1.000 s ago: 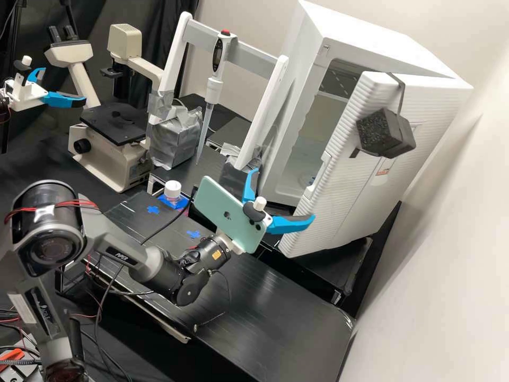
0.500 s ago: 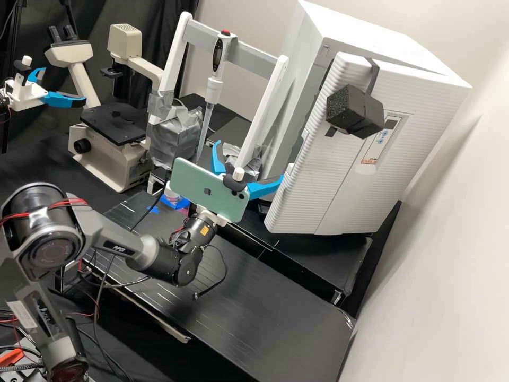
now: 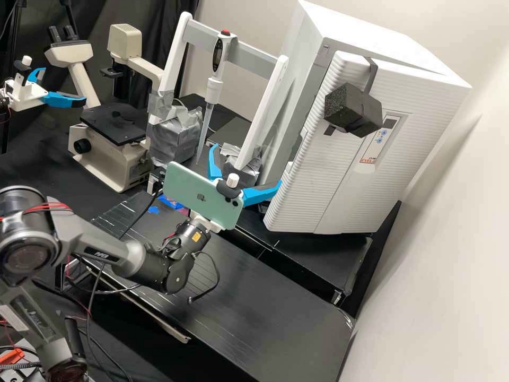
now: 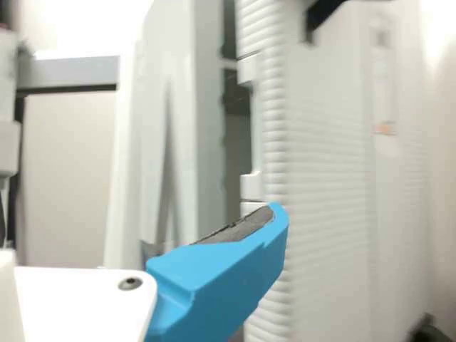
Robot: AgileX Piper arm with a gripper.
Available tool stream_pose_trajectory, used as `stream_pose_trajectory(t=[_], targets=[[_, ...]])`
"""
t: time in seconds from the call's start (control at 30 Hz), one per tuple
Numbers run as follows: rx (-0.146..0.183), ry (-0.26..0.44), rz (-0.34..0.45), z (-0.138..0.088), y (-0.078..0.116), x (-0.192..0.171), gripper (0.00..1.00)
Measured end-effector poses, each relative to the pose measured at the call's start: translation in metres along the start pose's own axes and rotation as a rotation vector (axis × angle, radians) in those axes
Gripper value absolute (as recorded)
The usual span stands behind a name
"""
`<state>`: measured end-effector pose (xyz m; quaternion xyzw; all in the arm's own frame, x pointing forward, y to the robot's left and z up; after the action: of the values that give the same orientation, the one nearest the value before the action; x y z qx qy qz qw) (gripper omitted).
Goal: Close the door
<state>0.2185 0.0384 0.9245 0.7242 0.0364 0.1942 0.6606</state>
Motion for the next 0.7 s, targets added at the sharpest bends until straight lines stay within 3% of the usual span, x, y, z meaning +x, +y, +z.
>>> stream_pose_trajectory(t=[0.23,0.53,0.7], targets=[[-0.017,-0.053,0.067,0.004,0.013,-0.017,1.00],[0.044,-0.080,-0.001,0.038,0.006,0.021,1.00],[0.040,-0.080,0.002,0.049,0.006,0.038,1.00]])
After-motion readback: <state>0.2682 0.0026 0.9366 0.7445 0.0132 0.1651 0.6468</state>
